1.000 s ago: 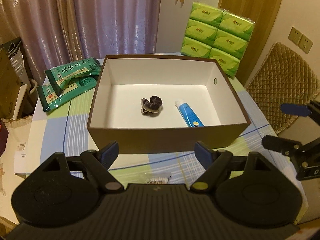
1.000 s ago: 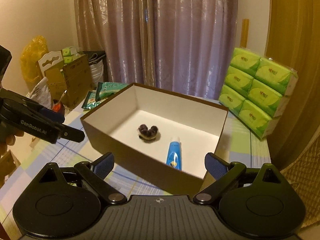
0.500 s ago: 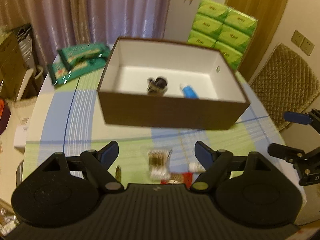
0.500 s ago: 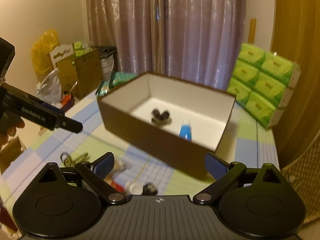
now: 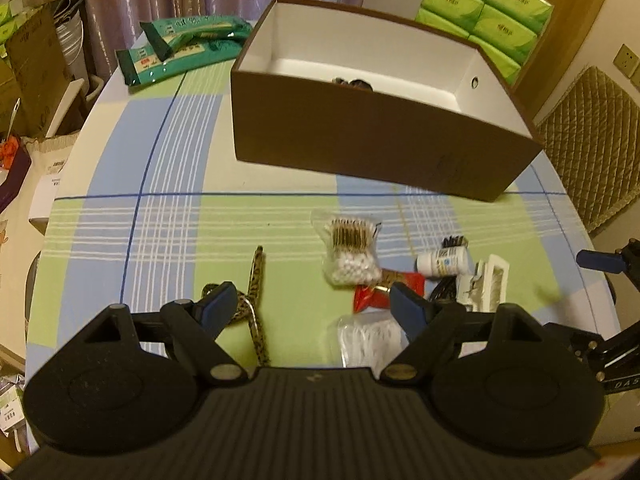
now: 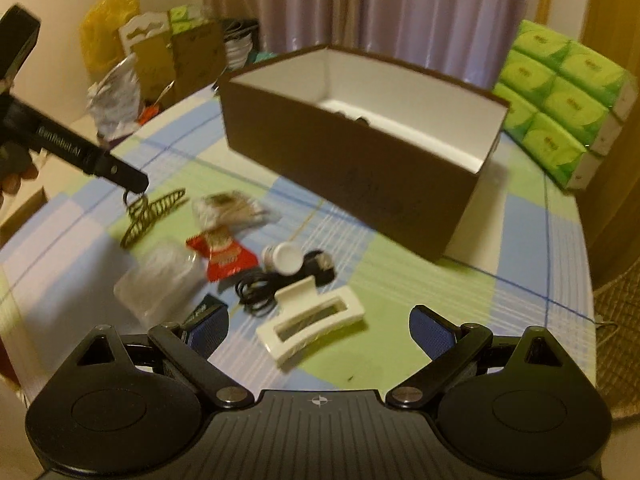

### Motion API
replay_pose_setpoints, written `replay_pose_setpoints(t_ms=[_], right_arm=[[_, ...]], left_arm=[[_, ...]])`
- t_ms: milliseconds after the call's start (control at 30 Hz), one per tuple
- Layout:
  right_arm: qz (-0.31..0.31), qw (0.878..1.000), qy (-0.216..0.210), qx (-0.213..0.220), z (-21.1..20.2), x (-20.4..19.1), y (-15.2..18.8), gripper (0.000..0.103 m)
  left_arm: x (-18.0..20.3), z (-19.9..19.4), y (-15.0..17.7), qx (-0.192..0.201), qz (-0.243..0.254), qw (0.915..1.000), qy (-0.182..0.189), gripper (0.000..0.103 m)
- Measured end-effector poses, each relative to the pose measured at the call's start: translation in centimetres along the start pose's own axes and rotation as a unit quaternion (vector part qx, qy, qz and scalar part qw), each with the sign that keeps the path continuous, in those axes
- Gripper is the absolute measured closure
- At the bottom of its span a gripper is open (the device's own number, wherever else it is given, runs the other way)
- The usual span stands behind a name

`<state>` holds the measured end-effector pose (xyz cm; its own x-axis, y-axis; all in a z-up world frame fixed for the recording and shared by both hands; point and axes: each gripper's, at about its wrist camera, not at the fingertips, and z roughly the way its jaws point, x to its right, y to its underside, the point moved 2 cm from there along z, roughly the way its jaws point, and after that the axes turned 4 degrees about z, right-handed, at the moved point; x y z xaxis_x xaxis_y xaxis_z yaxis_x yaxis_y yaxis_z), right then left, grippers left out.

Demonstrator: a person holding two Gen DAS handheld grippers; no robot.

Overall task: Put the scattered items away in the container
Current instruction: 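Withdraw both tools from the box back toward the remaining items, then grasp the cream claw clip with the right tool while the left tool grasps the clear floss case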

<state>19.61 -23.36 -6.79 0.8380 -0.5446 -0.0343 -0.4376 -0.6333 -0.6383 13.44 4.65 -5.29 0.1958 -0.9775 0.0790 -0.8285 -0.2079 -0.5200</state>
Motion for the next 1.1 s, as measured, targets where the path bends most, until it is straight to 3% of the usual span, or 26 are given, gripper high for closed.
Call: replay_pose_setpoints(t_ms=[533,1100], right_arm=[[-0.095,0.994,-0.022,-0.049,5.0,0.6,1.9,0.008],[-0.154,0.984,-0.073,-0.053,9.0,0.7,1.3,0.009]], left_arm=[[-1.5,1.8,1.2,-0.020,-0.019,0.9995,-0.015,0.023],[-3.2,2.6,2.7,-0.040,-0.039,0.9976,-0.041,0.023]])
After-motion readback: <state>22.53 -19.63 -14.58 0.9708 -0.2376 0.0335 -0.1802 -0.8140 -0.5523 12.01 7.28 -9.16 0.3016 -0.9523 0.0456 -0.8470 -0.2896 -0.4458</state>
